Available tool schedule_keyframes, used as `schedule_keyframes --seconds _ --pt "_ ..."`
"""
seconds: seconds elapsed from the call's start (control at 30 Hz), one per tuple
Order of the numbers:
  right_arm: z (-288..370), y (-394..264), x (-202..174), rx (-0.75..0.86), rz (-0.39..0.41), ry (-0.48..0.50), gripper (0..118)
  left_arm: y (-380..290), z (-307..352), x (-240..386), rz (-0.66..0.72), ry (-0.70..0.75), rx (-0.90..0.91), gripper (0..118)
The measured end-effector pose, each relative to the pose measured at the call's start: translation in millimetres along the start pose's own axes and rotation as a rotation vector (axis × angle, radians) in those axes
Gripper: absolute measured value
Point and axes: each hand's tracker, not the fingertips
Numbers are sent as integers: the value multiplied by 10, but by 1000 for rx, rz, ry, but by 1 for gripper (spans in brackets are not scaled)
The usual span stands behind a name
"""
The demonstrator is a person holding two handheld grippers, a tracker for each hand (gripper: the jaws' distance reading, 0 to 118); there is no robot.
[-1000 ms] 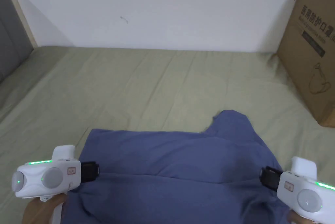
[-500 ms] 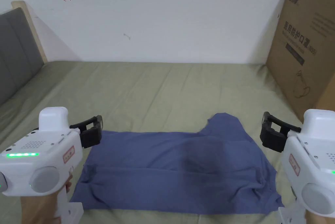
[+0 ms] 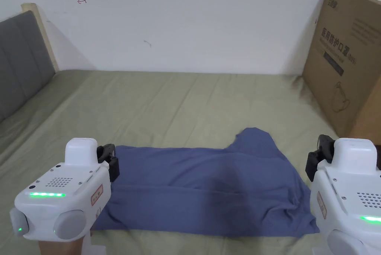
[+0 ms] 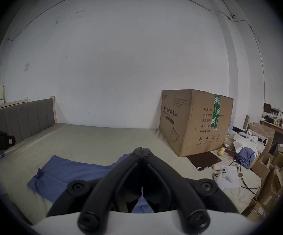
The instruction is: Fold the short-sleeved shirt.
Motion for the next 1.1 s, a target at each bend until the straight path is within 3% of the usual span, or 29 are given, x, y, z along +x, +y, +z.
schedule_keyframes --seconds 0.3,0.33,0.4,0.43,0.47,0.7,0.73,0.8,0.87,0.9,1.0,1.03,1.1 --pt "-211 -136 18 -58 -10 3 0 -351 -623 -457 15 62 -396 1" --pt "-242 -161 13 -70 -9 4 0 -420 -715 -535 38 76 -442 12" --pt "-305 -214 8 -87 -8 2 0 -567 -892 -656 86 90 -542 71" --pt "-332 -247 1 -100 -8 4 0 -665 -996 -713 104 113 -600 88" --pt "-366 -277 -4 -114 -7 6 0 -745 -1066 -768 108 130 -644 90" --pt "-574 -489 24 -194 7 -2 0 -1176 -1372 -936 135 185 -735 86" --pt "-599 -522 34 -208 8 -6 0 -1221 -1405 -928 124 187 -750 79" --pt "-645 -582 57 -227 10 -14 0 -1291 -1426 -890 113 180 -764 36" --pt "-681 -656 98 -257 4 -23 0 -1364 -1438 -851 132 132 -788 10" --pt "-702 -689 119 -271 -1 -26 0 -1373 -1434 -829 134 134 -780 4" --pt "-814 -854 224 -369 -25 -20 0 -1302 -1396 -830 156 107 -714 4" --pt "-873 -938 254 -410 -22 -23 5 -1266 -1364 -852 168 91 -694 4" --pt "-1038 -1157 319 -541 -16 -1 56 -1166 -1267 -854 155 98 -650 4"
